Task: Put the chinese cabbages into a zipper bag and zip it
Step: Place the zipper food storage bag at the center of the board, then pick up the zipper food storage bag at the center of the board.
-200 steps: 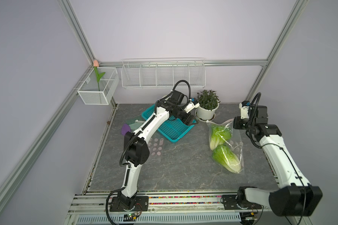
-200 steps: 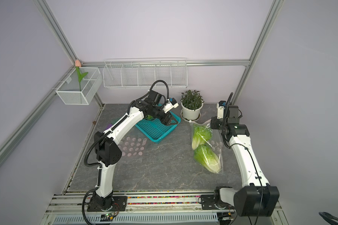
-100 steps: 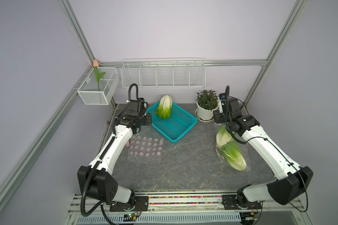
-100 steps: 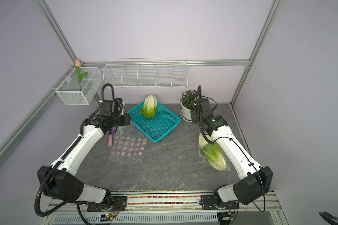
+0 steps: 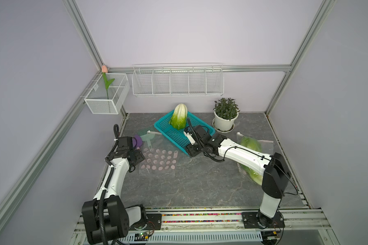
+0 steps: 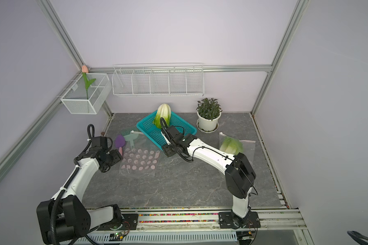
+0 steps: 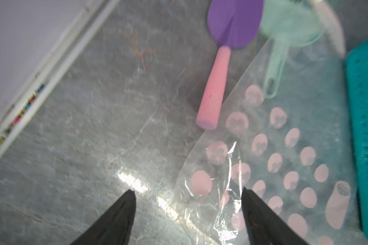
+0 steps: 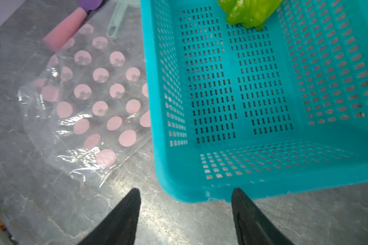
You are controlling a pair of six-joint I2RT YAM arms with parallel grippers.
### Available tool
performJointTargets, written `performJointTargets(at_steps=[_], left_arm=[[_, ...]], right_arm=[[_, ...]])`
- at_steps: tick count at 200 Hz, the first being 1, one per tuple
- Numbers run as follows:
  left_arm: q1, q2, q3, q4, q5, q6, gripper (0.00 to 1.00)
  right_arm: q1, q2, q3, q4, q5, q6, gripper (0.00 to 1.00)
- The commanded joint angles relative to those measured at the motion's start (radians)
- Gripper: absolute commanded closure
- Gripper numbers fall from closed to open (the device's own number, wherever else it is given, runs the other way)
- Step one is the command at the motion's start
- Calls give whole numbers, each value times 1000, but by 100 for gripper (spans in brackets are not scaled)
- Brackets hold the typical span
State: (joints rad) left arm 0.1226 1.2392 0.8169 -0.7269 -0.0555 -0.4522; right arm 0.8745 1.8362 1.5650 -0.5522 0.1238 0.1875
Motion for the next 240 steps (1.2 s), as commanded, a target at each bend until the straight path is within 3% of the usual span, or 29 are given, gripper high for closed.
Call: performJointTargets(at_steps=[1,29,49,71,92,143,189,199,218,240], left_arm=[[3,38,-62,89,87,-80,19],[-21,127,-108,171,113,-103,25],[-39,145,-137,237,139,-112,36],[-42,126,-140,265,211,-102,69],[-52,35,-58,128,216,-66,100],[-78,-219,277,-247,134,41,100],[-168,-221,622,-312,201,111,100],[-228,-197,696,-300,211,149,100],[-380,-107,860,-319,123,222,100],[-603,52,1027,-387,64,308,100]], right_arm=[[-2,-18,14,55,-66,30,29],[-2,-29,6,61,-81,30,29],[0,-40,-10,76,-82,41,29],[-3,-43,-23,88,-95,56,29],[-14,-47,-37,87,-104,70,29],[-66,-43,-93,138,-120,126,29],[-73,57,-31,117,-122,153,29],[-81,46,-13,109,-125,162,28],[-119,4,-6,116,-167,197,26],[-196,-82,-61,128,-203,259,25]])
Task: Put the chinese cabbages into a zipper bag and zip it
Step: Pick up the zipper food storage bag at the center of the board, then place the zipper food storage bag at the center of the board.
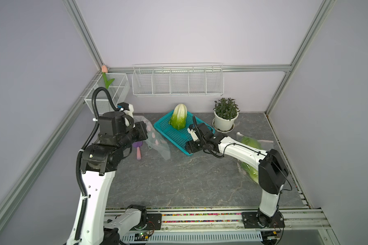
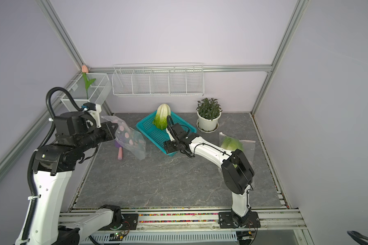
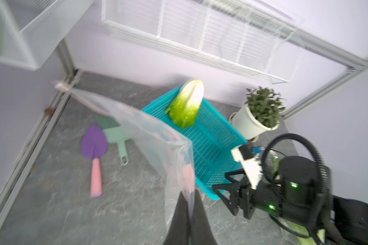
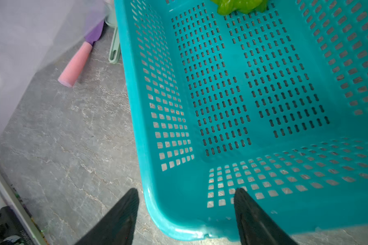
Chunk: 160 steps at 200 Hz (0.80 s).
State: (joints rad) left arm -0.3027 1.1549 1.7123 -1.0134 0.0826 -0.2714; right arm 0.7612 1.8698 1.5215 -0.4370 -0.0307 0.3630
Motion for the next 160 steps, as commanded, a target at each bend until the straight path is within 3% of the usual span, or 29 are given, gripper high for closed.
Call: performJointTargets(at_steps=[1,30,65,110,160], left_arm=[[-188,144,137,-102,-76,128,100],[-445,327,160,-112,-78,143,100],[-602,479,89,-9,11,117,100],[-689,593,61,162,97,83,99],[-712,568,-90,245,169,63,96]], right_arm=[[-86,-122,-21,15,-49,85,25],[-223,-288,-146,21,-85,141,22],[-408,-472,-257,-26,-152,154,19],[-454,-482,-264,-56,-289,149,17],[-458,-330,-239,4,-398,172,12]])
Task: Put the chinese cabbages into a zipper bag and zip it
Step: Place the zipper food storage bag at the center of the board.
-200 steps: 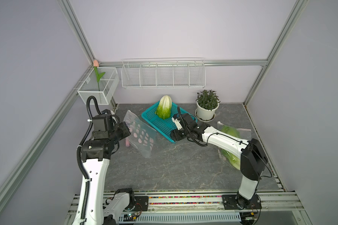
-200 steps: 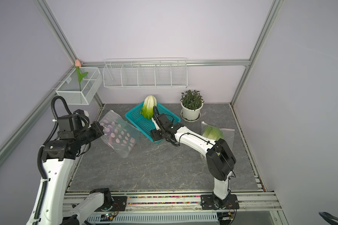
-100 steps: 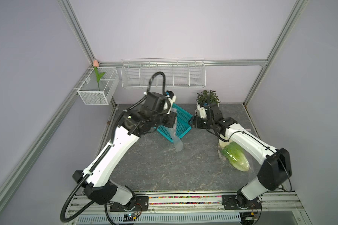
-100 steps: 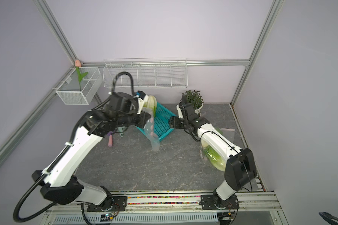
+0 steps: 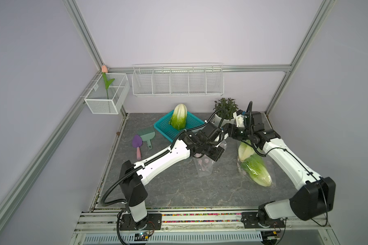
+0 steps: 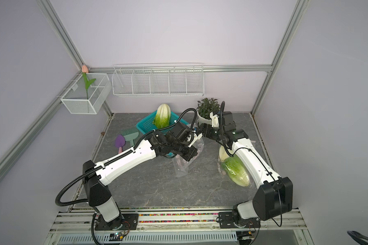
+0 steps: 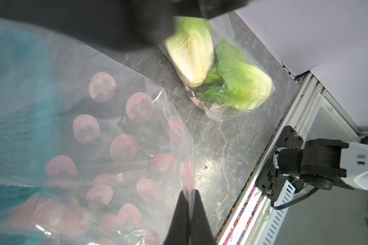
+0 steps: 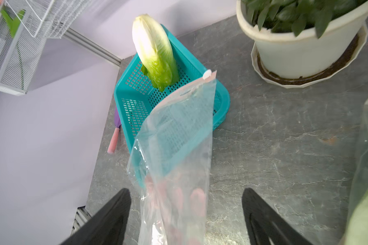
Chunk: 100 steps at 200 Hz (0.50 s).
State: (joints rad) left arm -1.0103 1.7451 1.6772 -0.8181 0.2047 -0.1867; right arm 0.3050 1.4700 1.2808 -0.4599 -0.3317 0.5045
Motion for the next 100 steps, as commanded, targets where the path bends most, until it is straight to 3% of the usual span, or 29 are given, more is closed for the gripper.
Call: performJointTargets(at_steps=[1,56,76,89,100], left_arm=[[-5,-22,-56,49,47,-22,96],[-7,-51,-123,71,46,-18,96],[-7,-64,-138,67,69,-16,93],[-7,-67,-135,38,93,-1,90],[-7,-72,-141,22,99,9,86]], right_arm=[[-2,73,3,30,-100,32,12],[-1,238,2,61,-144,9,8],[0,293,-8,140,-234,26,9],[3,325,-19,231,-323,50,16],[6,327,-55,351,-370,80,30]])
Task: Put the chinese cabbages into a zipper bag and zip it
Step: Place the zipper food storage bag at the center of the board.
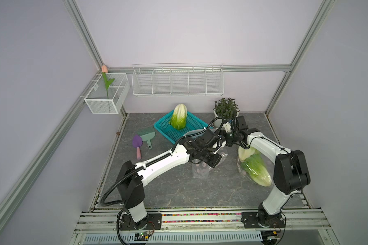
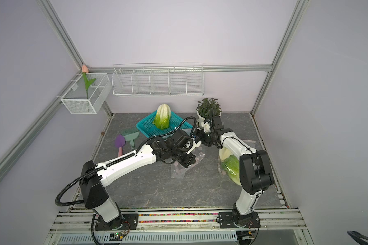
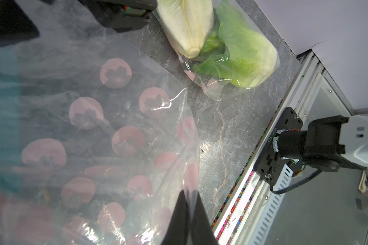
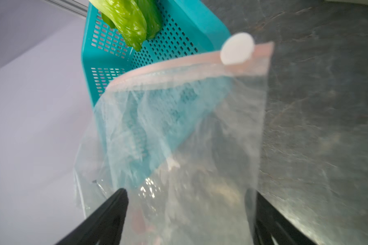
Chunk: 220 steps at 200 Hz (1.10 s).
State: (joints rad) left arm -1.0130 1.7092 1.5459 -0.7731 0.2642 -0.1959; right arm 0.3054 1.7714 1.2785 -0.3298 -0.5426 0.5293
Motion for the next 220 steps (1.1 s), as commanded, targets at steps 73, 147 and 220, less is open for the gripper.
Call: performJointTargets(at_steps=[73,147,220], left_arm=[[198,-290,22,-228,-154,36,21],[752,-445,1,-68,51,-170,24],[989,-521,0,52,159,-445,21]], right_arm=[[37,-289,-345,595,2,-205,93],[195,-426,-372,1007,62,-471,93],[433,-245,-256,1408,207,-514,93]])
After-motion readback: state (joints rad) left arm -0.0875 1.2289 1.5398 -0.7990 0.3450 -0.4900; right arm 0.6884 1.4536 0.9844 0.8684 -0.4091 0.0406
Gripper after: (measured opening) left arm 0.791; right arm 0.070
